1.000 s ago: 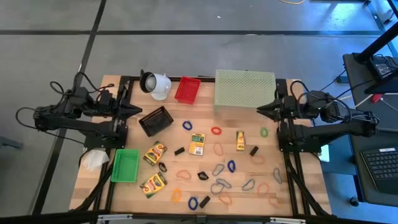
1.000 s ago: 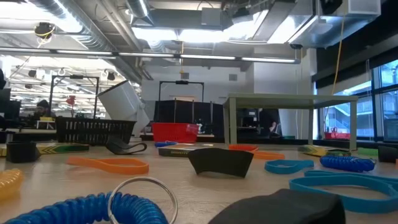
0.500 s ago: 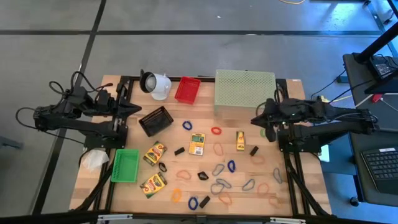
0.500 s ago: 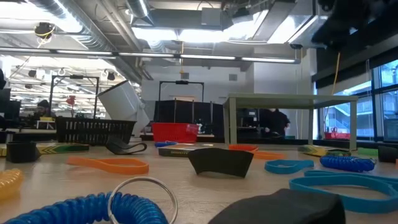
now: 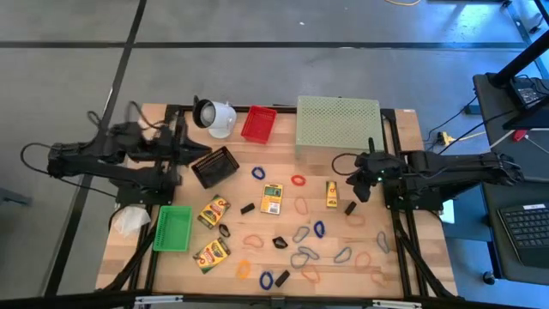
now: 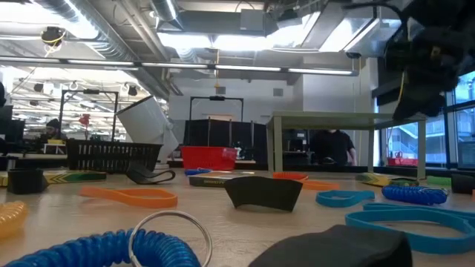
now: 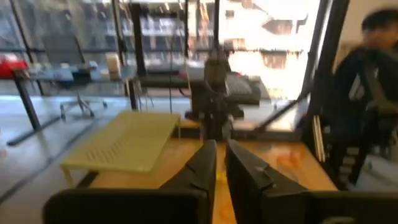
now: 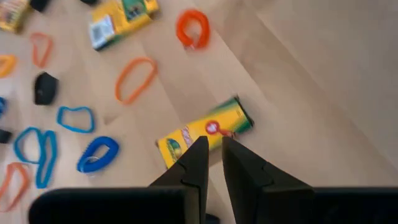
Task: Pick & Place Office Desk Supplies
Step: Put the black rubber band into the black bin
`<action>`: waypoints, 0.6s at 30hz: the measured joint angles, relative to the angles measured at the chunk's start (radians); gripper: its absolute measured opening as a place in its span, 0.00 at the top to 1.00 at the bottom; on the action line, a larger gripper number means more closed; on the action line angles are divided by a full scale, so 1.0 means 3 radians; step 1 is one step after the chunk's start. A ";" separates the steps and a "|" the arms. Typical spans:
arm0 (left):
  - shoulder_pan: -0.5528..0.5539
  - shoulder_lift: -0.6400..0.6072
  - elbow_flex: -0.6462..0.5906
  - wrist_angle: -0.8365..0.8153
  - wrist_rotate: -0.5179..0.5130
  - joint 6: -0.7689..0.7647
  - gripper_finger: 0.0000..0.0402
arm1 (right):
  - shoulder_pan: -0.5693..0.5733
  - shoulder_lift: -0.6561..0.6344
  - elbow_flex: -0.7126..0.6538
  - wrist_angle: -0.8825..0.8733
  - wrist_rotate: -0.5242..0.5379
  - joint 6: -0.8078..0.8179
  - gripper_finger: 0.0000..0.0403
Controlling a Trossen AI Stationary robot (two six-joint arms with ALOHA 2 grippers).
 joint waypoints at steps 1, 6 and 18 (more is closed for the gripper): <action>-0.0001 0.0100 -0.0006 0.0001 0.0005 0.0043 0.89 | 0.0000 0.0003 -0.0032 0.0018 0.0000 0.0023 0.88; -0.0025 0.0648 -0.0025 -0.0006 0.0004 0.0210 0.74 | 0.0000 0.0007 -0.0112 0.0125 0.0000 0.0040 0.88; -0.0235 0.1819 -0.0025 -0.0003 0.0004 -0.0126 0.59 | 0.0000 0.0007 -0.0119 0.0501 0.0013 -0.0048 0.88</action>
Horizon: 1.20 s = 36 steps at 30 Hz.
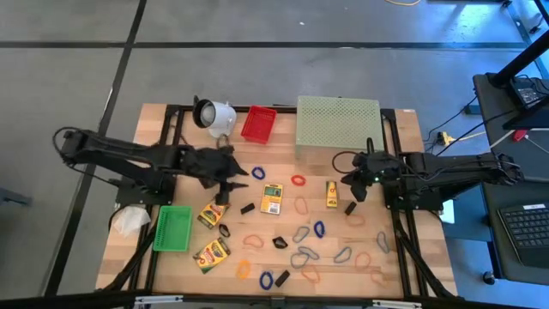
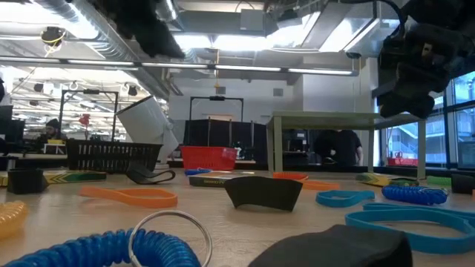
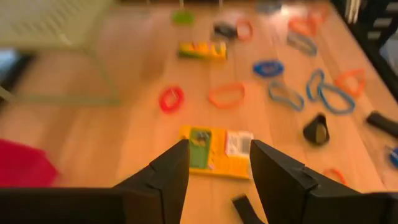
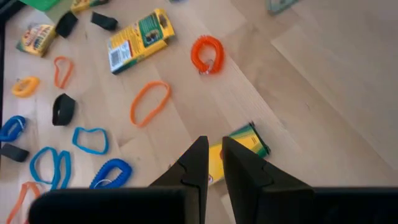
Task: Pick & Place Office Desk Supplies
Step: Put the black rubber band into the black bin
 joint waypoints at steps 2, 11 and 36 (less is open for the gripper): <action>-0.0069 0.0184 0.0000 0.0000 0.0000 -0.0085 0.59 | 0.0000 0.0000 0.0000 0.0038 0.0000 -0.0048 0.88; -0.0435 0.0915 0.0000 -0.0006 -0.0026 -0.0270 0.59 | 0.0000 0.0000 0.0000 0.0057 0.0000 -0.0106 0.88; -0.0617 0.1851 0.0006 0.0025 -0.0169 -0.0484 0.63 | 0.0000 0.0000 0.0000 0.0060 0.0113 -0.0111 0.88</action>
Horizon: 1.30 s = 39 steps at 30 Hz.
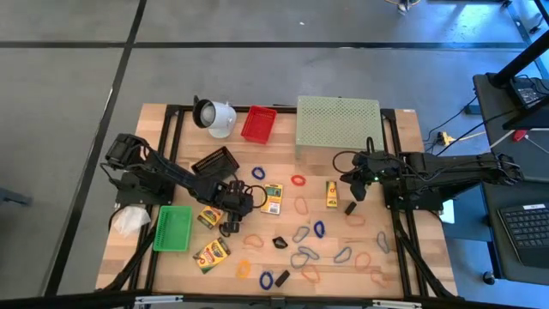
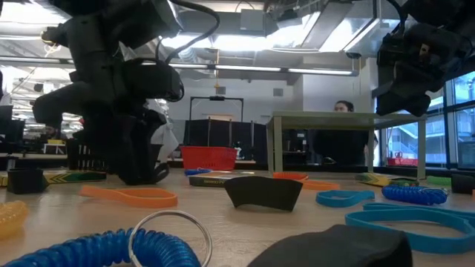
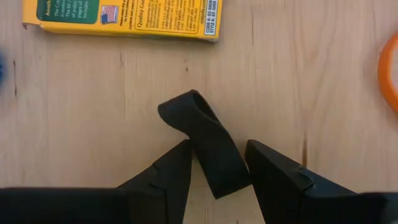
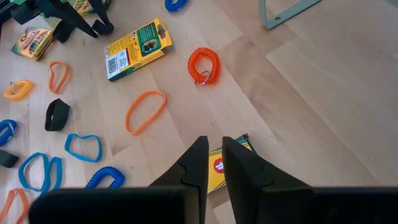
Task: Pick & Place Office Desk Supplies
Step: Put the black rubber band into the black bin
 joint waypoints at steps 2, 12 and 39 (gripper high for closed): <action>-0.0003 0.0002 0.0000 0.0001 0.0000 0.0001 0.67 | 0.0001 0.0000 0.0000 0.0000 0.0000 -0.0004 0.88; 0.0000 -0.0009 -0.0003 -0.0011 -0.0024 0.0040 0.95 | 0.0000 0.0000 0.0000 0.0000 0.0000 -0.0003 0.88; 0.0310 -0.1789 0.0242 -0.1124 -0.0964 -0.0806 0.96 | 0.0001 -0.0001 -0.0001 0.0702 0.0325 -0.0474 0.88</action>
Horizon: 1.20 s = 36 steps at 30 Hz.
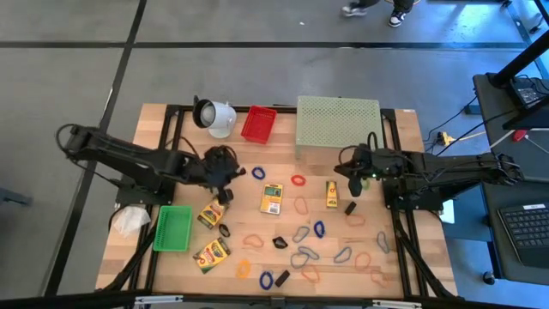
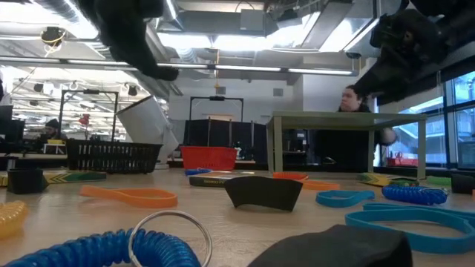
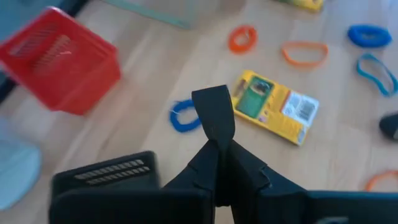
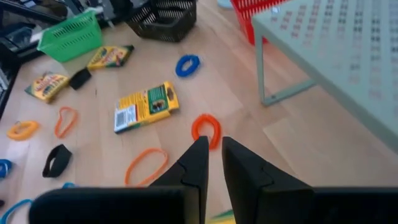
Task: Pick & Place Office Desk Supplies
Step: Put the black rubber band into the black bin
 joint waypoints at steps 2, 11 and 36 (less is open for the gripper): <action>0.0052 -0.0109 0.0000 -0.0065 -0.0071 -0.0082 0.96 | 0.0000 0.0000 0.0000 0.0069 0.0000 -0.0052 0.88; 0.0362 -0.0318 -0.0178 -0.0467 -0.0601 -0.0487 0.96 | 0.0000 0.0001 0.0000 0.0658 0.0001 -0.0458 0.88; 0.0865 -0.0287 -0.1321 0.0264 0.0101 -0.0935 0.96 | 0.0000 0.0151 0.0000 0.1294 -0.0002 -0.0453 0.88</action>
